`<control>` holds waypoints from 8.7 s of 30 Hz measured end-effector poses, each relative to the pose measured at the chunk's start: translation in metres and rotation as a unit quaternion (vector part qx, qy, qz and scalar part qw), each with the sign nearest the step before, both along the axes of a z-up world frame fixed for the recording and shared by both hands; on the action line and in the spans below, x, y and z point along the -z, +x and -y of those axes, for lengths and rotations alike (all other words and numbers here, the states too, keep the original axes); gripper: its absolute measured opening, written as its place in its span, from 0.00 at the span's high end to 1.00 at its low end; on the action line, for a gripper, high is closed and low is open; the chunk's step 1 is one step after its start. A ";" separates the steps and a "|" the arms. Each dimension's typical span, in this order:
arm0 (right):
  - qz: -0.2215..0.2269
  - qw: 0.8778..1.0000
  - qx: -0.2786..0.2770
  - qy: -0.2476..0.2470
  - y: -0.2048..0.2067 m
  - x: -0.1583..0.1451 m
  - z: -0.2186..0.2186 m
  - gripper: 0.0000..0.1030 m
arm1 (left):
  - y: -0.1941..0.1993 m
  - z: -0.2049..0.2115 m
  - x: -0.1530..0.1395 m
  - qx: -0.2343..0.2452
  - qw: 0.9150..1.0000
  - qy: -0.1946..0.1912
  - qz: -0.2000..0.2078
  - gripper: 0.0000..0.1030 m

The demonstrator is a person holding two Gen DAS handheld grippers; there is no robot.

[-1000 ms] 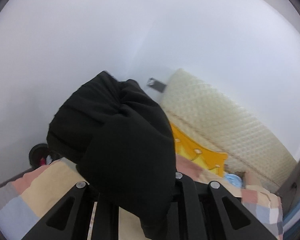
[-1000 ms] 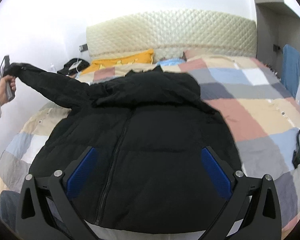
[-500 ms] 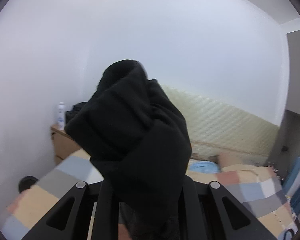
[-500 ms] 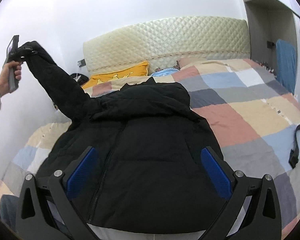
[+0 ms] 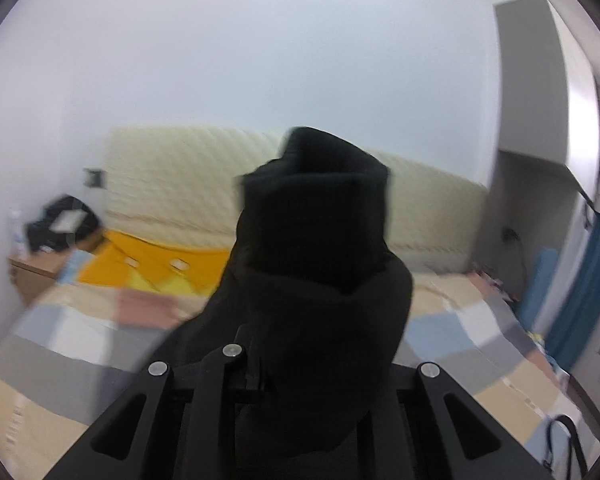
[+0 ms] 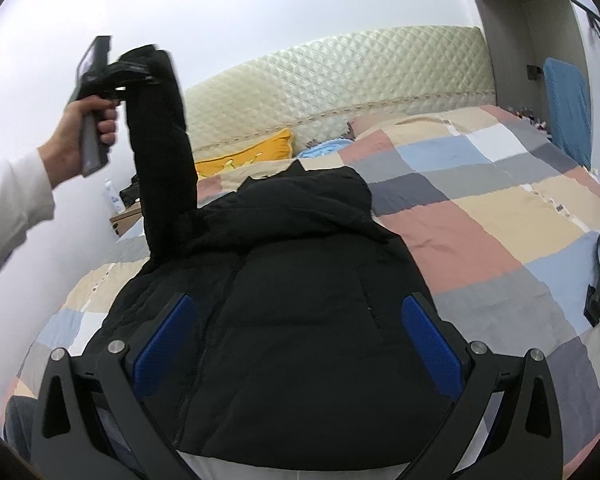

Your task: Fold large clothes

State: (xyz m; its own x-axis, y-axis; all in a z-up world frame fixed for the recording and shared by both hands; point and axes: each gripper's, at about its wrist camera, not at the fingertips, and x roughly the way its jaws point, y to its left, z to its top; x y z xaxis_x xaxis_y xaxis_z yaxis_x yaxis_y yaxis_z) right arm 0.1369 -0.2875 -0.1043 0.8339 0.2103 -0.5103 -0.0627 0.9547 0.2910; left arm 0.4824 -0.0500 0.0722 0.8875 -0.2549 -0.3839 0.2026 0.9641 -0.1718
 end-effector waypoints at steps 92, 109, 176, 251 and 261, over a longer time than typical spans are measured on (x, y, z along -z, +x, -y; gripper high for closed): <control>0.034 0.997 -0.001 -0.063 0.023 0.006 -0.025 0.00 | -0.128 -0.034 0.137 -0.054 0.992 0.067 -0.091 0.31; 0.075 0.988 -0.039 -0.127 -0.035 -0.016 -0.068 0.00 | -0.336 -0.089 0.156 -0.001 0.990 -0.056 -0.133 0.31; -0.322 0.912 -0.110 0.227 0.066 0.139 0.084 0.27 | -0.290 -0.282 0.321 -0.091 0.839 -0.299 -0.446 0.82; -0.022 0.962 -0.140 0.232 -0.164 -0.131 0.095 0.85 | -0.510 -0.313 0.031 0.036 0.924 -0.291 -0.245 0.92; -0.064 0.961 -0.107 0.246 -0.042 -0.138 0.098 0.84 | -0.373 -0.307 0.023 0.010 0.927 -0.269 -0.259 0.91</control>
State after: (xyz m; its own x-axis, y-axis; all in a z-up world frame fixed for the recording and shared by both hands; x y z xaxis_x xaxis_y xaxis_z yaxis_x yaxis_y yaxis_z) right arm 0.0950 -0.3853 0.0335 0.6821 0.6124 -0.3997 -0.1763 0.6682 0.7228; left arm 0.1090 0.2573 0.0495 0.6125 -0.5483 -0.5694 -0.0245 0.7069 -0.7069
